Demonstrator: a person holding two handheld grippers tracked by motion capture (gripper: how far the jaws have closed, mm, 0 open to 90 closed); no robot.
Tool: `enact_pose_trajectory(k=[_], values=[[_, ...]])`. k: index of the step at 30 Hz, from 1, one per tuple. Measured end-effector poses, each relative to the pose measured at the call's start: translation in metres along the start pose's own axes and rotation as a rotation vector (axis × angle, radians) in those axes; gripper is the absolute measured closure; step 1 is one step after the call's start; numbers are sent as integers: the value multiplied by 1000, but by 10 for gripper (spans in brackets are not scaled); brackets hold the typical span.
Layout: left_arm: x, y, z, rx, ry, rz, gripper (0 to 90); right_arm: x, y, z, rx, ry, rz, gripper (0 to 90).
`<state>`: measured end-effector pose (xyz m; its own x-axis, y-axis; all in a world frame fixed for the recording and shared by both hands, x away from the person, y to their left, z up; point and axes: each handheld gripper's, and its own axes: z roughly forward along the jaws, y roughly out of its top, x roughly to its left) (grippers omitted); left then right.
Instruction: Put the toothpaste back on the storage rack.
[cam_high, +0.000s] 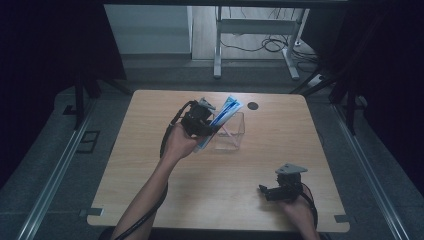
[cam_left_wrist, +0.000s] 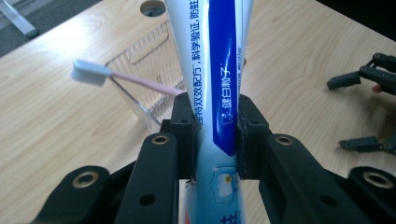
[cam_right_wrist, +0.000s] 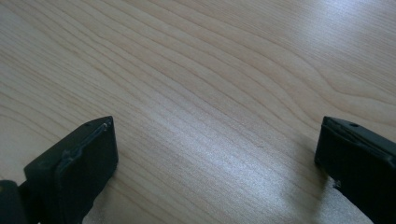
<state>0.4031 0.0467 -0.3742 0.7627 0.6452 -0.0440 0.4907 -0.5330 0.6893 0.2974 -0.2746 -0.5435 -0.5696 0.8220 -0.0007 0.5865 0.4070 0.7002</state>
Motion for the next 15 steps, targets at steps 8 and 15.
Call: enact_pose_trajectory(k=[8, 15], values=[[4, 14, 7, -28, 5, 6, 740, 0, 0, 0, 2, 1, -7, 0], [7, 25, 14, -55, 6, 5, 742, 0, 0, 0, 2, 0, -8, 0]])
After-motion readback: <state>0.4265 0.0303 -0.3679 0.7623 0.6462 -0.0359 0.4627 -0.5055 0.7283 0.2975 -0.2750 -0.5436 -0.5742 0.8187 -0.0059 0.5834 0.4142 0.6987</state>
